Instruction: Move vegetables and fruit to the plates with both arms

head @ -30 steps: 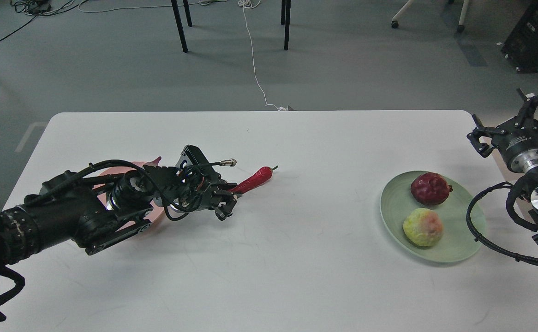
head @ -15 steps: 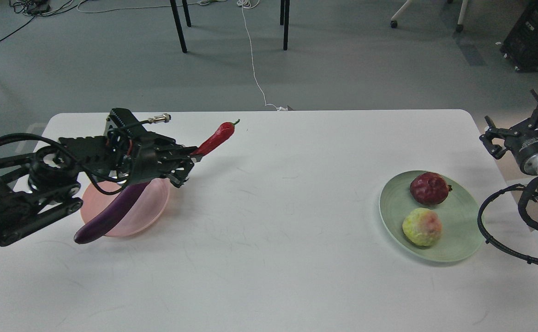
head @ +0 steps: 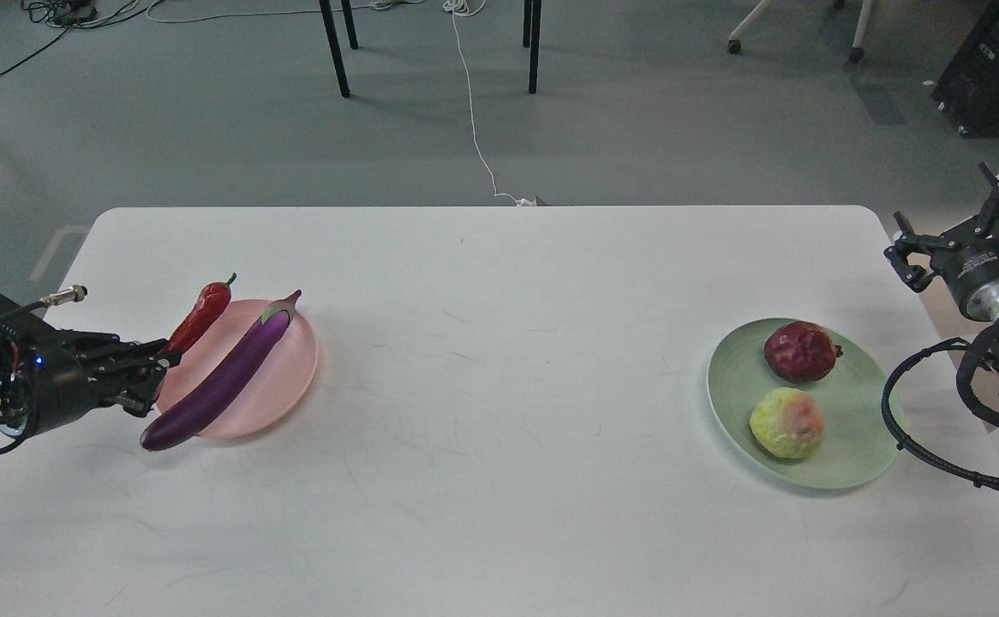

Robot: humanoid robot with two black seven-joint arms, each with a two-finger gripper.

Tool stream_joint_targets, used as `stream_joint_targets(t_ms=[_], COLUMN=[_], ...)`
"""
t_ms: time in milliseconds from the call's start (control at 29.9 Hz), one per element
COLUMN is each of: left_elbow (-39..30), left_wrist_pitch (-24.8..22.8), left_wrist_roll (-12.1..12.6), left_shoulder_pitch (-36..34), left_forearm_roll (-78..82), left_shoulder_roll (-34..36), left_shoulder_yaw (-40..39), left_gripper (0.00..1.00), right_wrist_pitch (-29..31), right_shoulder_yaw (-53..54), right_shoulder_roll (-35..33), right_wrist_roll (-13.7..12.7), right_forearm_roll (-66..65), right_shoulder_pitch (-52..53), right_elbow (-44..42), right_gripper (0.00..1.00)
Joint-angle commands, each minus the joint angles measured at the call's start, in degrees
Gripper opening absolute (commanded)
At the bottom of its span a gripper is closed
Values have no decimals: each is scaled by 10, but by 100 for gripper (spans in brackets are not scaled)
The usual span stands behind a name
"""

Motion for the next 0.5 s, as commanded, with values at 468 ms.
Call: stream_joint_targets(t_ms=[468], left_elbow=[7], left_wrist_pitch=[30], left_wrist_roll=[1], left_shoulder_pitch=[-48], left_forearm_roll=[-334], left_shoulder_roll=[-39], left_shoulder_yaw=[-36], left_gripper=[98], right_wrist_pitch=[0], right_shoulder_yaw=[-23], right_shoulder_roll=[-7], right_wrist_roll=[0], right_forearm_roll=[-1], right_shoulder_pitch=[14], right_elbow=[-1], right_gripper=[99])
